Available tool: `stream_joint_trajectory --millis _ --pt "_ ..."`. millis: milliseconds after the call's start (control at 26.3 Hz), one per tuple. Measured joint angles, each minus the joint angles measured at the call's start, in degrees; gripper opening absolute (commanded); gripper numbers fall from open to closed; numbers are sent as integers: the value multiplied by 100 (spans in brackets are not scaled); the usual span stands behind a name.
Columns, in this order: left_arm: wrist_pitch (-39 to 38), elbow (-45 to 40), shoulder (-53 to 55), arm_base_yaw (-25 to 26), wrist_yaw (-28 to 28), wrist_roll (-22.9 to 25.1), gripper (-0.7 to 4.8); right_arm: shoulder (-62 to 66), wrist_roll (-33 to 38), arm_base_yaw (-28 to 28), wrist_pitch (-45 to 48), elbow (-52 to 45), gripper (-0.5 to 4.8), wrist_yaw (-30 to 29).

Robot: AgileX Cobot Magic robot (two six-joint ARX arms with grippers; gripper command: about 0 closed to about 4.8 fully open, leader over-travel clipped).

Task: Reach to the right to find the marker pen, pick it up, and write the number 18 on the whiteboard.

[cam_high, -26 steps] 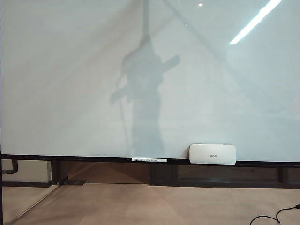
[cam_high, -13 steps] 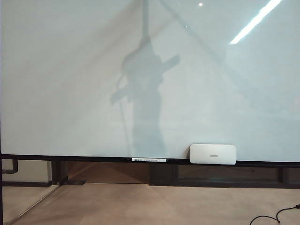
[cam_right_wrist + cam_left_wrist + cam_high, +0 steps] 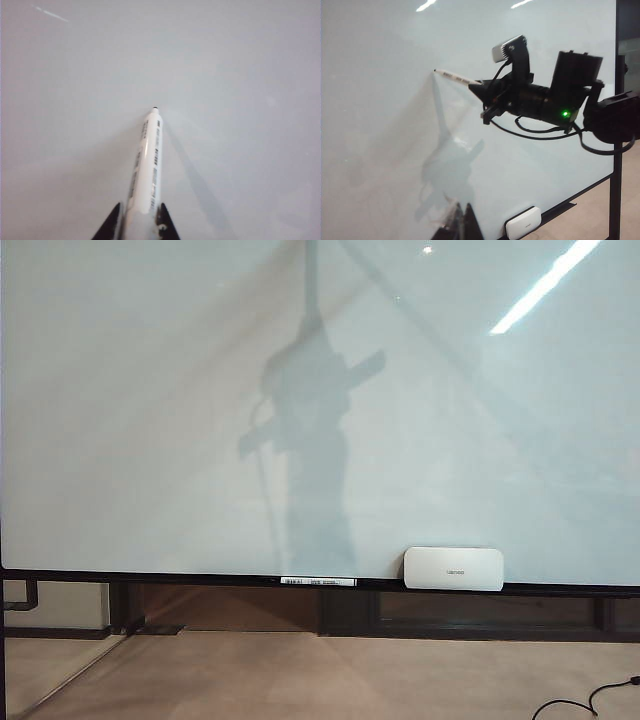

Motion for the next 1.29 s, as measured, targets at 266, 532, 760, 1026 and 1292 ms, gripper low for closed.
stream_joint_trajectory --millis 266,532,760,1026,1292 --pt "-31 0 2 0 -2 0 -5 127 0 9 -144 339 -3 -2" --pt "-28 0 0 0 -2 2 -5 184 2 9 -295 382 -3 -2" --pt "-28 0 0 0 -2 2 -5 186 13 15 -518 385 -3 61" --pt "-28 0 0 0 -2 4 -5 186 83 24 -837 385 -3 131" --pt "-26 0 -2 0 -2 90 -5 289 195 28 -1292 387 -3 129"
